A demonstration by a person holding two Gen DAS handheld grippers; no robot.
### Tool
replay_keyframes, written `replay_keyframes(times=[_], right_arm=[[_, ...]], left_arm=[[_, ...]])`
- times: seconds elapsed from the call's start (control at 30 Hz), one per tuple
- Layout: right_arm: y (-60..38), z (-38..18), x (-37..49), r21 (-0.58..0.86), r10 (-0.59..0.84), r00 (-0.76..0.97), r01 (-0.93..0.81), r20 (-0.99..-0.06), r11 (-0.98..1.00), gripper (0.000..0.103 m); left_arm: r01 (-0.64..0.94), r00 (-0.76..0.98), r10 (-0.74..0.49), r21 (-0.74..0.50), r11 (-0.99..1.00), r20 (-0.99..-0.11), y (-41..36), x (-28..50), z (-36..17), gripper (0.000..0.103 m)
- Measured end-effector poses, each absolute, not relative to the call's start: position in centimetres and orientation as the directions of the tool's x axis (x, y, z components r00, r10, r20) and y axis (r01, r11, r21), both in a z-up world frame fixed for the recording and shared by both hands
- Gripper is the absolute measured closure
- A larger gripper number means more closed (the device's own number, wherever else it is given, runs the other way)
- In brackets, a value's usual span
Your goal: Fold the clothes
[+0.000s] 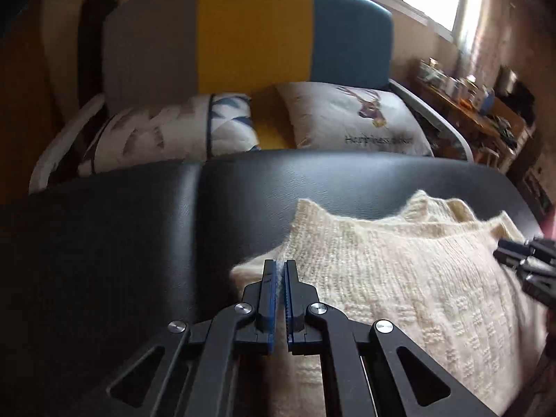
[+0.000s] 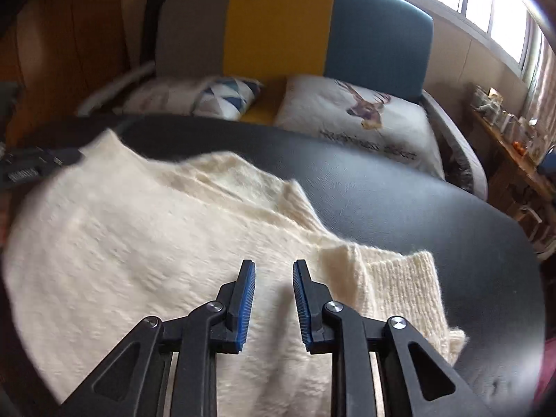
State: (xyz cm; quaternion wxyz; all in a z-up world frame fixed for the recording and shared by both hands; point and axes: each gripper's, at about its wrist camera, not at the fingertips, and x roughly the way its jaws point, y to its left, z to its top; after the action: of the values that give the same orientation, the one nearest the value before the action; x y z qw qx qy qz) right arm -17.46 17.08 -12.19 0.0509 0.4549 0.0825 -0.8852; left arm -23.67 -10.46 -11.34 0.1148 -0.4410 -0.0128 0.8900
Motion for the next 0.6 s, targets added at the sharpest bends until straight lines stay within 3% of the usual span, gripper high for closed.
replay_keyframes(times=[0.13, 0.37, 0.43, 0.6], right_arm=[[20.5, -14.4, -17.7, 0.094, -0.109, -0.604, 0.056, -0.789, -0.994, 0.079], [22.4, -13.8, -17.2, 0.232, -0.218, -0.583, 0.052, -0.782, -0.971, 0.077], [24.0, -12.5, -15.8, 0.321, -0.282, -0.596, 0.043, -0.752, -0.946, 0.077], [29.9, -10.2, -7.6, 0.519, -0.451, -0.593, 0.064, -0.668, -0.852, 0.073]], left_arm=[[-0.179, -0.581, 0.232, -0.155, -0.972, -0.781, -11.5, -22.6, -12.3, 0.097], [-0.223, -0.578, 0.251, -0.146, -0.964, -0.777, -9.9, -18.7, -12.0, 0.086], [-0.236, -0.577, 0.257, -0.143, -0.961, -0.776, -9.4, -17.7, -11.9, 0.073], [-0.267, -0.574, 0.271, -0.136, -0.954, -0.773, -8.3, -14.9, -11.7, 0.070]])
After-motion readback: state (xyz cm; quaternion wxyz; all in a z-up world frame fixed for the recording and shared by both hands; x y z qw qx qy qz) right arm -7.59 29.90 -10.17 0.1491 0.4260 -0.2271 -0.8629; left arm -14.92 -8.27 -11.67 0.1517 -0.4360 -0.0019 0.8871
